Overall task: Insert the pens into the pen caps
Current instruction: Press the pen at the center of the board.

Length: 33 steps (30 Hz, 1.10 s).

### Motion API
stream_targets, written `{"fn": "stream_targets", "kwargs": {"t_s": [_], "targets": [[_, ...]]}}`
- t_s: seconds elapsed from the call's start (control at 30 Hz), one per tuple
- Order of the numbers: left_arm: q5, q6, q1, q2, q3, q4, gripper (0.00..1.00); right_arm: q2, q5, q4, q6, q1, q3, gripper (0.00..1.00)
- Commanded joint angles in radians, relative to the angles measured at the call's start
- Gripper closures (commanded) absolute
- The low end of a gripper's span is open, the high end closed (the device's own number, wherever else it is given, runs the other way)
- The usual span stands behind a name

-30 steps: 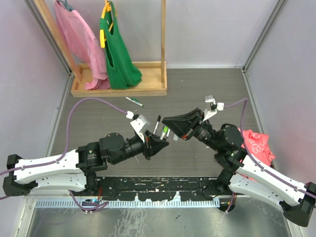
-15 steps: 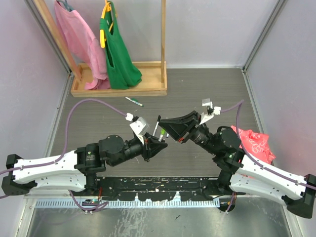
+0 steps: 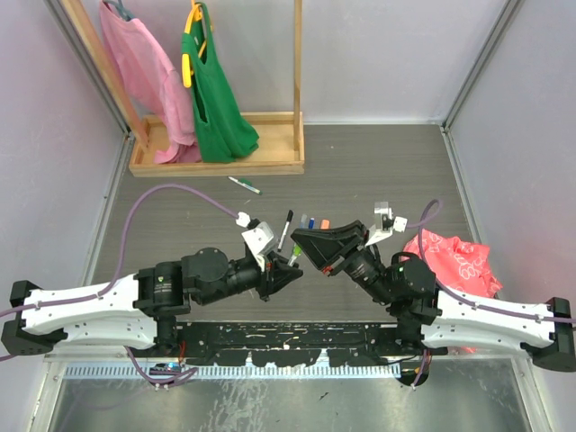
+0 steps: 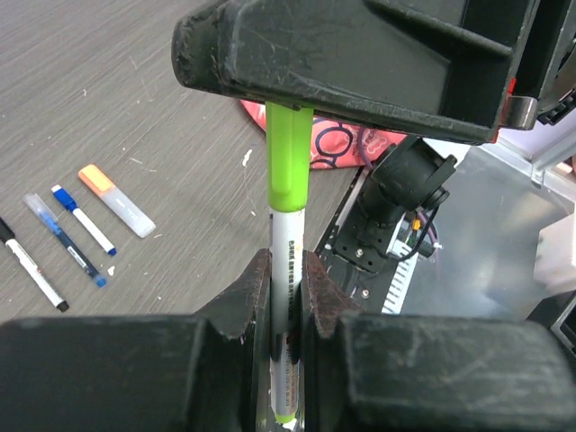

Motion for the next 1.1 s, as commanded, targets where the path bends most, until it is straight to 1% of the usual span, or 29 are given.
{"fn": "stream_targets", "kwargs": {"t_s": [0.0, 0.23, 0.47, 0.57, 0.67, 0.87, 1.07], "targets": [[-0.127, 0.044, 0.031, -0.044, 0.140, 0.326, 1.00, 0.080, -0.058, -0.201, 0.015, 0.156, -0.111, 1.00], [-0.127, 0.061, 0.031, -0.045, 0.160, 0.340, 1.00, 0.151, 0.031, -0.161, 0.048, 0.261, -0.166, 1.00], [-0.124, 0.069, 0.031, -0.040, 0.175, 0.355, 1.00, 0.269, 0.118, -0.092, 0.078, 0.369, -0.211, 1.00], [-0.125, 0.075, 0.031, -0.047, 0.180, 0.354, 1.00, 0.319, 0.129, -0.042, 0.100, 0.387, -0.239, 1.00], [-0.126, 0.078, 0.030, -0.060, 0.181, 0.351, 1.00, 0.342, 0.137, -0.033, 0.100, 0.396, -0.243, 1.00], [-0.128, 0.079, 0.031, -0.076, 0.177, 0.337, 1.00, 0.278, 0.196, -0.102, 0.081, 0.396, -0.238, 1.00], [-0.106, 0.064, 0.031, -0.061, 0.184, 0.303, 1.00, 0.176, 0.323, -0.267, -0.006, 0.395, -0.136, 1.00]]}}
